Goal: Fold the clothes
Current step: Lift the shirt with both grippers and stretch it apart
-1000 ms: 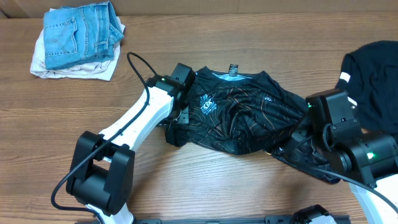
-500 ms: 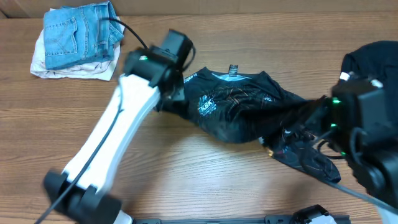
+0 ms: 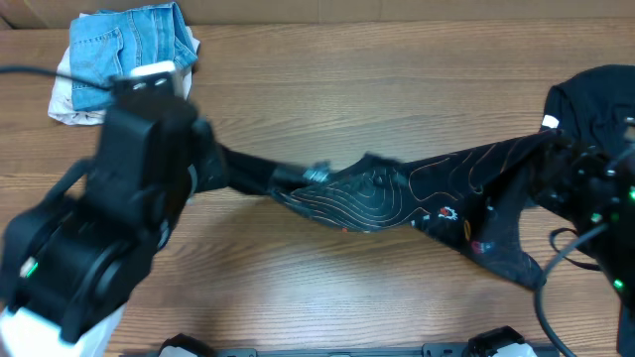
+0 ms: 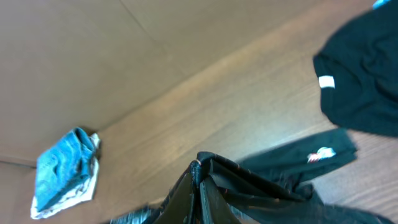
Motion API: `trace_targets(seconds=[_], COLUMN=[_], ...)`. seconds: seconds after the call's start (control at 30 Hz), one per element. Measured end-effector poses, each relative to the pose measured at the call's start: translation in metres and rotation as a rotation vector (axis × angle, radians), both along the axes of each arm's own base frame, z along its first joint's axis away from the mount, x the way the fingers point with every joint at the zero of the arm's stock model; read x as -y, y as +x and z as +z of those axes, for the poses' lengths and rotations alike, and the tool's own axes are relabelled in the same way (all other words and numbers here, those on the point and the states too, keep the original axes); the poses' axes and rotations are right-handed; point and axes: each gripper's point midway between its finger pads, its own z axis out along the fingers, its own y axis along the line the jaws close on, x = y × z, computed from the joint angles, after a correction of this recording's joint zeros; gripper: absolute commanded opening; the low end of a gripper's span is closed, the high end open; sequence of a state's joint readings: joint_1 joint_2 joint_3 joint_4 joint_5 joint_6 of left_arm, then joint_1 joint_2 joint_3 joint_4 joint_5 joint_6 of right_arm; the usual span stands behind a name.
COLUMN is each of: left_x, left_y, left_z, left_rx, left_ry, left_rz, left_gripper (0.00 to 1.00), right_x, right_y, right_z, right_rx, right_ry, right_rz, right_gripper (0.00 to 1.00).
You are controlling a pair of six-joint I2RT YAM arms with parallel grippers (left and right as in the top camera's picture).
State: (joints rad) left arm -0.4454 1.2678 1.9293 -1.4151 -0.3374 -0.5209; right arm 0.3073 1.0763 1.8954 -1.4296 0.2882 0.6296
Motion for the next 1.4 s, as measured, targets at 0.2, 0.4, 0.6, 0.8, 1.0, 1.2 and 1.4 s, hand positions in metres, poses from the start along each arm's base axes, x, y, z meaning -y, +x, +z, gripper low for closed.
trace_targets(seconds=[0.2,0.4,0.6,0.8,1.0,1.2,1.4], left_x=[-0.022,-0.037,-0.045,-0.046,-0.046,-0.053,-0.053], left_y=[-0.030,-0.057,-0.071,-0.072,-0.070,-0.070,-0.043], left_z=[0.049,0.100,0.148,0.180,0.196,0.221,0.213], left_rx=[0.154,0.312,0.480,0.602,0.665,0.764,0.727], left_ry=[-0.044,-0.113,-0.194,-0.226,-0.234,-0.262,-0.207], left_rz=[0.033,0.049,0.057,0.051,0.047,0.088,0.160], left_gripper=[0.04,0.04,0.04,0.04,0.04,0.04,0.04], right_x=[0.005,0.011,0.014,0.019,0.020,0.028,0.030], right_y=[-0.016,-0.035,-0.043,-0.041,-0.040,-0.040,-0.021], right_z=[0.042,0.079,0.110,0.127,0.141,0.149,0.143], right_rx=[0.121,0.243,0.357,0.427,0.484,0.517,0.483], right_ry=[0.024,0.055,0.086,0.094,0.099,0.091,0.061], right_rz=[0.007,0.010,0.008,-0.020,-0.031,-0.072,-0.120], right_gripper=[0.04,0.04,0.04,0.04,0.04,0.04,0.04])
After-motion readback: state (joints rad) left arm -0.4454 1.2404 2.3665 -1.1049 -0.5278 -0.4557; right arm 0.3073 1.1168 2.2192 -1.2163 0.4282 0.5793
